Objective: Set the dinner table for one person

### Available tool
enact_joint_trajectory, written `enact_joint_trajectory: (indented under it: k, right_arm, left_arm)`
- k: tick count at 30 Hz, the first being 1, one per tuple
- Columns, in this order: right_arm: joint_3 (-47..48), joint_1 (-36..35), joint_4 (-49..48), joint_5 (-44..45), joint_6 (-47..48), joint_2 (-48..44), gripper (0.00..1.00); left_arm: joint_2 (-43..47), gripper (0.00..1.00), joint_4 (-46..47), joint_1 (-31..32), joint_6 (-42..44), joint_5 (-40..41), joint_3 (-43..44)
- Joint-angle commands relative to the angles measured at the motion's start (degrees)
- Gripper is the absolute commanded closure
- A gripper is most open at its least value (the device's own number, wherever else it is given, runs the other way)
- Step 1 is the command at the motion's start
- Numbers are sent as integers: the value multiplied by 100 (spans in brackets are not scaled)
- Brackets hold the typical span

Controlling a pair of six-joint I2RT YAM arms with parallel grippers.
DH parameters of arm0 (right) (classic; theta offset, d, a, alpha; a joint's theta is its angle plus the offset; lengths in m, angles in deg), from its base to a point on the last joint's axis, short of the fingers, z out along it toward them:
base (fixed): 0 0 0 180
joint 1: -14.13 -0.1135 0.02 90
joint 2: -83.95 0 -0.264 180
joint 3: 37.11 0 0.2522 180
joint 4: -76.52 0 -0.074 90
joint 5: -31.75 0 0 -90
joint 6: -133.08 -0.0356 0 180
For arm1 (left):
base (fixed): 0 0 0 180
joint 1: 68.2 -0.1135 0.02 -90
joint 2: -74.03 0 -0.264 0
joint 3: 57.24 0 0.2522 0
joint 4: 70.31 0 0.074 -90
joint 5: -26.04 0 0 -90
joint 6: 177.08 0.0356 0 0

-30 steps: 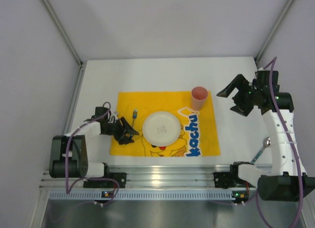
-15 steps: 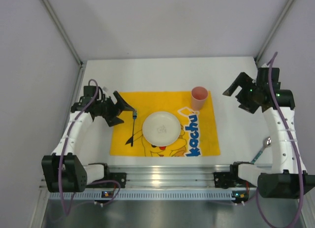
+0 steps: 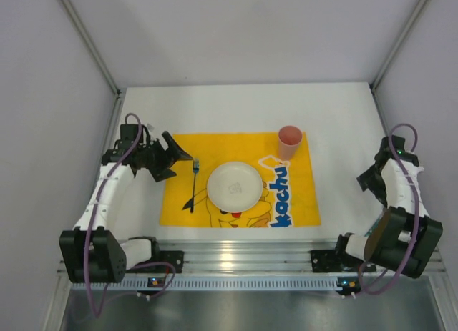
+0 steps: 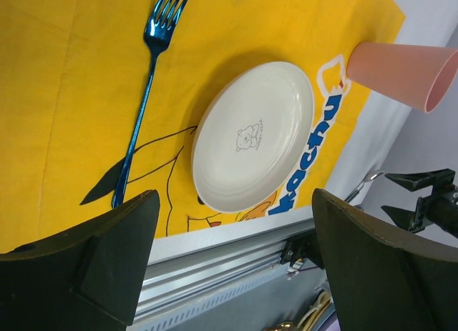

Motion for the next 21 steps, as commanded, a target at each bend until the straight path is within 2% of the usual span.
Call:
enact_joint_trajectory:
  k: [1, 5, 9, 14, 17, 18, 19, 21]
  right_arm:
    - [-186, 540, -471, 611, -229, 291, 0]
    - [-352, 936, -708, 1095, -352, 715, 0]
    - [-573, 1454, -1131, 622, -483, 1162, 1]
    - [-775, 1525, -1499, 173, -712, 1506, 5]
    - [-942, 1578, -1649, 103, -809, 1664, 18]
    - [-986, 1604, -1763, 94, -827, 1682, 29]
    - [-1073, 1604, -1842, 76, -792, 1699, 34]
    - [-1135, 1604, -2017, 59, -766, 1752, 38]
  left_arm:
    - [167, 8, 23, 25, 86, -114, -114]
    - [185, 8, -152, 25, 174, -97, -97]
    - [176, 9, -302, 245, 253, -27, -114]
    - [202, 9, -311, 245, 200, -9, -141]
    - [185, 9, -346, 236, 244, 17, -97]
    - [185, 9, -355, 245, 279, 61, -97]
    - [185, 9, -381, 253, 297, 70, -97]
    - [211, 9, -407, 245, 314, 114, -97]
